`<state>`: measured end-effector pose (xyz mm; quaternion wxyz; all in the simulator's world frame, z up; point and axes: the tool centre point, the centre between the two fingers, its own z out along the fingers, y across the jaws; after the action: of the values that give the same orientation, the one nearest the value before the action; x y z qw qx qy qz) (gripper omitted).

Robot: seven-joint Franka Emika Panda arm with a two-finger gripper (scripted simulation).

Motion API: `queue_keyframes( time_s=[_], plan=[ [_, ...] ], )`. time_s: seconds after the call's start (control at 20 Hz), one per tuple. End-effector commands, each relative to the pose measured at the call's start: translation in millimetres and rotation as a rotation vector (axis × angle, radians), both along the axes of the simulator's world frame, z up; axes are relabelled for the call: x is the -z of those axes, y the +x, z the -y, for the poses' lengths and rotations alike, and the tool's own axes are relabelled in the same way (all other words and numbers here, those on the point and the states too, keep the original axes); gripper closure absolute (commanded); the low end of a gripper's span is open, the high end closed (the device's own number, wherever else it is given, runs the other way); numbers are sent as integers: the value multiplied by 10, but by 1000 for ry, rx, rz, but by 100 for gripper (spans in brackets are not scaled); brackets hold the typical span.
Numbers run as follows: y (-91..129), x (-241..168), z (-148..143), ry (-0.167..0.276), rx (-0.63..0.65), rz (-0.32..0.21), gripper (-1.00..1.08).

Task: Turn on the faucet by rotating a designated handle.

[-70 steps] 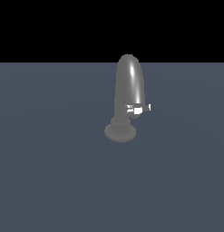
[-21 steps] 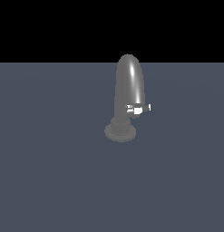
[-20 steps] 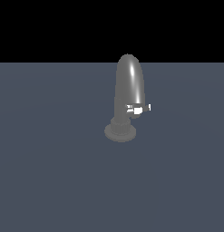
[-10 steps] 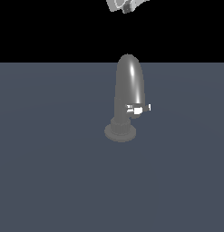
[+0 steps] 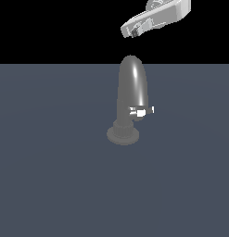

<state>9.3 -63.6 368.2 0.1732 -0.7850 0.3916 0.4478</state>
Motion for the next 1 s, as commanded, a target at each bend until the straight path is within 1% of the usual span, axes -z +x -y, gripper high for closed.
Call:
queue_keyframes(
  time_s=[0.0, 0.45, 0.95],
  plan=[
    [64, 126, 59, 22, 42, -50, 108],
    [213, 565, 245, 91, 183, -213, 108],
    [270, 1033, 410, 159, 326, -376, 108]
  ],
)
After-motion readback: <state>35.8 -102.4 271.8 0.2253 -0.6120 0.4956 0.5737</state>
